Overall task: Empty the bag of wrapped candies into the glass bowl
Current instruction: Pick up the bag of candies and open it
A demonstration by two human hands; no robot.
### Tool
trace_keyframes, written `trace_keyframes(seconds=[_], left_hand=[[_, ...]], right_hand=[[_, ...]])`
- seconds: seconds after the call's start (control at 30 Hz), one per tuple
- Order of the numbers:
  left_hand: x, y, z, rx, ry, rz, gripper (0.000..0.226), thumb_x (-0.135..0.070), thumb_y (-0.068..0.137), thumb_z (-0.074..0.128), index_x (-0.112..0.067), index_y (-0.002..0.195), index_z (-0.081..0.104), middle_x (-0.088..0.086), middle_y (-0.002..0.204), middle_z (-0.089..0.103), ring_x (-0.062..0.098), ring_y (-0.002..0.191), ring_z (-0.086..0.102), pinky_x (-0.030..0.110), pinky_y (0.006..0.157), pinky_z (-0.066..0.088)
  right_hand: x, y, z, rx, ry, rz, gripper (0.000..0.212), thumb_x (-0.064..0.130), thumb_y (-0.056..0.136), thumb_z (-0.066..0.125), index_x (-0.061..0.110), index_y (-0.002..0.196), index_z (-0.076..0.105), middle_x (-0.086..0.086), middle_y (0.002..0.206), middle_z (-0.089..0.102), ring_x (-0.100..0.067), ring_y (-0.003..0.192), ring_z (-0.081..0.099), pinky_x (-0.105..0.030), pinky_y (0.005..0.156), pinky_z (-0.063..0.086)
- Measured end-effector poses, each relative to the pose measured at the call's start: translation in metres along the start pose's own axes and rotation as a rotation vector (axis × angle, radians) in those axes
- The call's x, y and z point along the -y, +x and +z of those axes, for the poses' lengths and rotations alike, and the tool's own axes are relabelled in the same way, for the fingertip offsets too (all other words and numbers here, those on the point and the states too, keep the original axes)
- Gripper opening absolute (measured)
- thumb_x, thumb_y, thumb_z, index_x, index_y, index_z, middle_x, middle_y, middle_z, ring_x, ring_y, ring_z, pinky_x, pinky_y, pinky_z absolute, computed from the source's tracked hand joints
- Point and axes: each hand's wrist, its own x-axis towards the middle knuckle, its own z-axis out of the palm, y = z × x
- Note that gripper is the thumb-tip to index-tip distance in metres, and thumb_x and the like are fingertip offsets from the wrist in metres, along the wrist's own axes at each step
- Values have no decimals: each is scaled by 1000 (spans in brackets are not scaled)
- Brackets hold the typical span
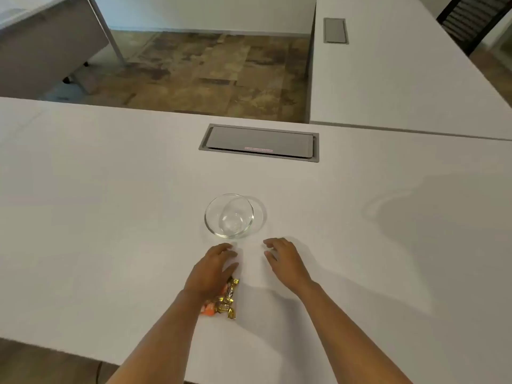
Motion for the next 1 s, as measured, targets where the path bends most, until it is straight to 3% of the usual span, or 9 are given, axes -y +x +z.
trace_keyframes(seconds=[0.13, 0.27, 0.47, 0.7, 0.83, 0.9, 1.0], left_hand=[[5, 5, -11, 48, -88, -27, 19, -26, 84, 65, -15, 99, 67, -2, 113, 58, 16, 109, 53, 23, 88, 43], [4, 8, -17, 73, -97, -37, 9, -22, 85, 63, -13, 88, 65, -5, 90, 58, 16, 91, 55, 23, 79, 44], [0, 7, -21, 79, -21, -55, 13, -22, 91, 55, -10, 93, 61, 5, 96, 67, 18, 82, 56, 23, 73, 45], [-9, -2, -26, 10, 94, 33, 14, -25, 98, 40, -16, 92, 48, 5, 89, 68, 24, 85, 55, 26, 84, 41], [-24, -7, -34, -25, 55, 108, 8, -21, 97, 40, -18, 97, 47, -2, 96, 68, 19, 91, 52, 31, 83, 49], [-37, -7, -41, -30, -39, 110, 9, -21, 96, 38, -22, 92, 46, -3, 90, 67, 9, 83, 53, 23, 70, 48], [-56, -7, -50, -13, -156, 93, 12, -22, 94, 37, -28, 85, 41, -7, 81, 63, -9, 69, 56, 16, 54, 39]], right_hand=[[2, -2, 3, 5, -4, 16, 29, 10, 95, 44, 13, 121, 57, -6, 121, 58, -17, 116, 50, -22, 96, 41], [3, 0, 3, -2, -5, 14, 28, 11, 95, 44, 13, 118, 60, -5, 119, 60, -16, 109, 54, -18, 90, 41], [2, -6, 3, 13, 26, 36, 26, 13, 95, 45, 15, 116, 61, -4, 118, 61, -15, 105, 56, -18, 88, 42], [12, -14, -2, 22, 184, 83, 25, 22, 95, 50, 18, 117, 61, 0, 120, 62, -10, 103, 56, -17, 87, 42], [25, -23, -9, 212, 273, 70, 37, 45, 85, 59, 29, 118, 60, 12, 110, 63, -1, 99, 58, -11, 78, 43], [28, -26, -14, 259, 278, 45, 33, 40, 81, 67, 28, 112, 64, 9, 105, 68, -3, 98, 63, -15, 81, 48], [35, -27, -25, 198, 315, 7, 14, 20, 82, 69, 19, 96, 72, 3, 94, 74, -5, 89, 69, -16, 79, 49]])
